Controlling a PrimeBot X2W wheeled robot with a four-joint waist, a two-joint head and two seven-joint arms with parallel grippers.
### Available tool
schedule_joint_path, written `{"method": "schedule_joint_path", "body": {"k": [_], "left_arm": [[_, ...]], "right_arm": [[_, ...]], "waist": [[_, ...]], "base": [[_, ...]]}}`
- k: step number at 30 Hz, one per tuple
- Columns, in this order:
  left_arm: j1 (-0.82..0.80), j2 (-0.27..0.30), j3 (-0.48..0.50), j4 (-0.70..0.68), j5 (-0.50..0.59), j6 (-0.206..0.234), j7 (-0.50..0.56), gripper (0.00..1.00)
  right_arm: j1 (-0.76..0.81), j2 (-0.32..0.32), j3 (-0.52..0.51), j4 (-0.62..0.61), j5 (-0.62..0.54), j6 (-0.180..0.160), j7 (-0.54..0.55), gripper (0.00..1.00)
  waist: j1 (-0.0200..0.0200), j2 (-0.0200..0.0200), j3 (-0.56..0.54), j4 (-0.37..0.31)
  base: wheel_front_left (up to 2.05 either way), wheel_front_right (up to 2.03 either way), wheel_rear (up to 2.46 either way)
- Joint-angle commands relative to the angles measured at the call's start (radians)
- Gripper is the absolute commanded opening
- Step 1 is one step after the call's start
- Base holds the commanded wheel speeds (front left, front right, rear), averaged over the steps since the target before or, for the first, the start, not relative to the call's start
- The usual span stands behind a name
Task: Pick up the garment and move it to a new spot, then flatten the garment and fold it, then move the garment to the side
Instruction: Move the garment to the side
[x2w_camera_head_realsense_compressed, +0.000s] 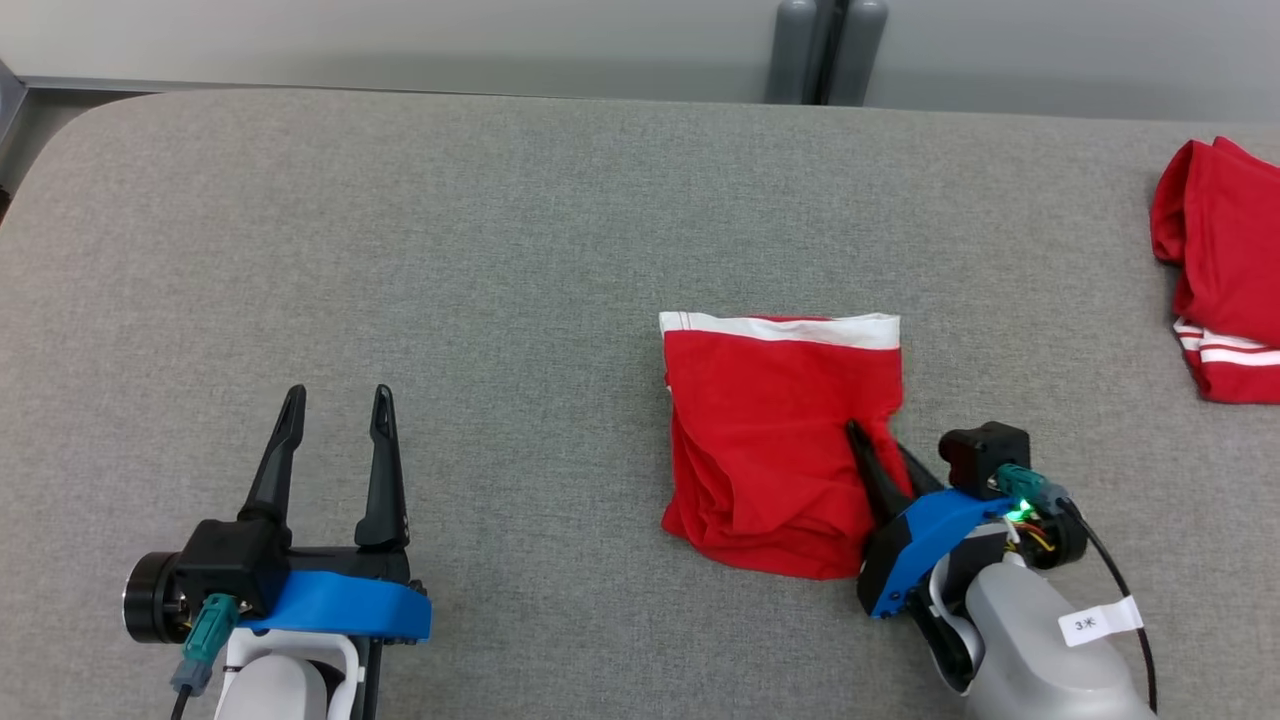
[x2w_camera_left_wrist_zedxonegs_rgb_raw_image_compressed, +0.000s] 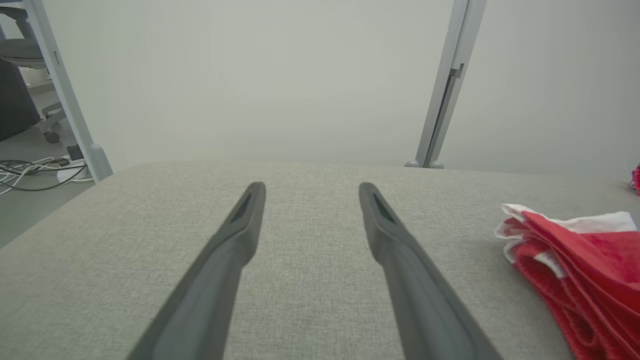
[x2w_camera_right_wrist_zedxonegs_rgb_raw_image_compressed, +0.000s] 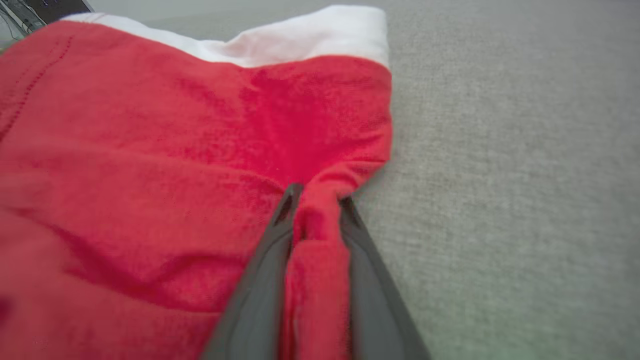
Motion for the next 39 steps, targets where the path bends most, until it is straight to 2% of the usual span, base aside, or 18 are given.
{"method": "schedule_joint_path", "body": {"k": [1,11,18,22,26,34,39], "left_arm": [[-0.011,0.0,-0.004,0.001,-0.008,0.004,-0.004,1.0],[-0.037,0.0,-0.019,-0.022,-0.018,-0.002,-0.004,1.0],[-0.088,-0.001,-0.037,-0.066,-0.029,0.006,-0.004,1.0],[-0.113,0.001,-0.025,-0.106,-0.007,0.007,-0.004,1.0],[-0.115,0.023,0.003,-0.143,0.012,0.004,-0.004,1.0],[-0.14,0.096,0.021,-0.222,0.049,-0.006,-0.004,1.0],[-0.161,0.132,0.005,-0.267,0.062,-0.011,-0.003,1.0]], "right_arm": [[0.029,0.012,0.014,0.014,0.009,0.002,0.018,0.0],[-0.138,-0.105,0.061,-0.07,-0.033,0.001,0.01,0.0],[-0.282,-0.219,0.112,-0.084,-0.015,0.001,0.01,0.0],[-0.343,-0.278,0.125,-0.111,0.014,0.001,0.01,0.0],[-0.393,-0.329,0.127,-0.131,0.027,0.001,0.01,0.0],[-0.5,-0.405,0.128,-0.132,0.057,0.001,0.012,0.0],[-0.578,-0.447,0.143,-0.083,0.087,0.001,0.02,0.0]], "waist": [[0.0001,0.0001,-0.002,-0.006],[0.0001,0.0001,-0.002,-0.032],[0.0001,0.0001,0.076,-0.062],[0.0001,0.0001,0.135,-0.119],[0.0001,0.0001,0.181,-0.208],[0.0001,0.0001,0.278,-0.376],[0.0001,0.0001,0.331,-0.426]], "base": [[0.0,0.0,0.0],[0.0,0.0,0.0],[0.0,0.0,0.0],[0.0,0.0,0.0],[0.0,0.0,0.0],[0.0,0.0,0.0],[0.0,0.0,0.0]]}}
